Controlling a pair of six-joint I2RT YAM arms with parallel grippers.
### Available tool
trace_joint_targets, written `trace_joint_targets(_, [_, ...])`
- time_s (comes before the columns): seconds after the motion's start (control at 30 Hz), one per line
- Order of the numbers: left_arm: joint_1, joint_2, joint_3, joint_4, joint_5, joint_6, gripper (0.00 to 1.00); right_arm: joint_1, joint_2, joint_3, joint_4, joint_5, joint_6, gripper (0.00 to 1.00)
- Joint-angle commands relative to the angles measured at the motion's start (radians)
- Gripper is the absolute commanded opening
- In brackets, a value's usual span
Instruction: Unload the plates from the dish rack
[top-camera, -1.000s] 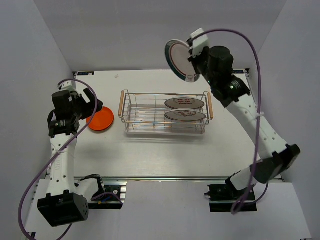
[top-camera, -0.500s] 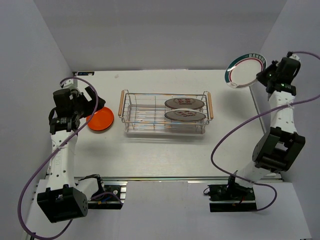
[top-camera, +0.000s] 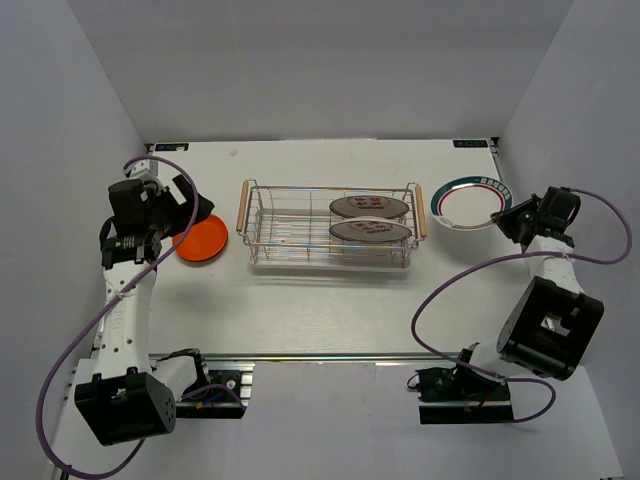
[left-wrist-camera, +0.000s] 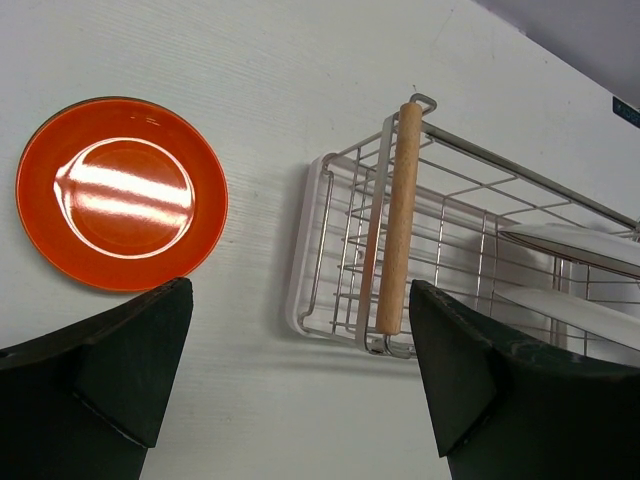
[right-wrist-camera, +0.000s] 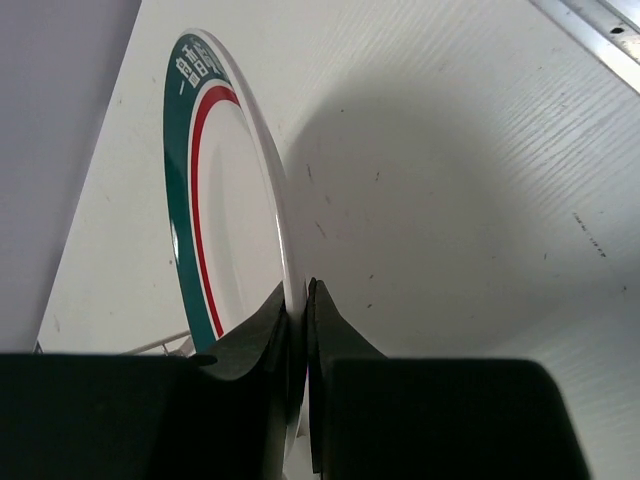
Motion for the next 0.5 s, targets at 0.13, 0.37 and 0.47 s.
trace_joint_targets(0.13, [0.006, -0.008, -0.027, 0.036, 0.032, -0.001, 0.98, -0.055, 0.022, -0.081, 0.177, -0.074, 0.042, 0.00])
trace_joint_targets(0.37, [0.006, -0.016, -0.041, 0.050, 0.049, -0.004, 0.98, -0.084, 0.070, -0.138, 0.210, -0.128, 0.038, 0.00])
trace_joint_targets(0.47, [0.006, -0.013, -0.049, 0.061, 0.064, -0.007, 0.98, -0.095, 0.077, -0.155, 0.205, -0.134, 0.027, 0.07])
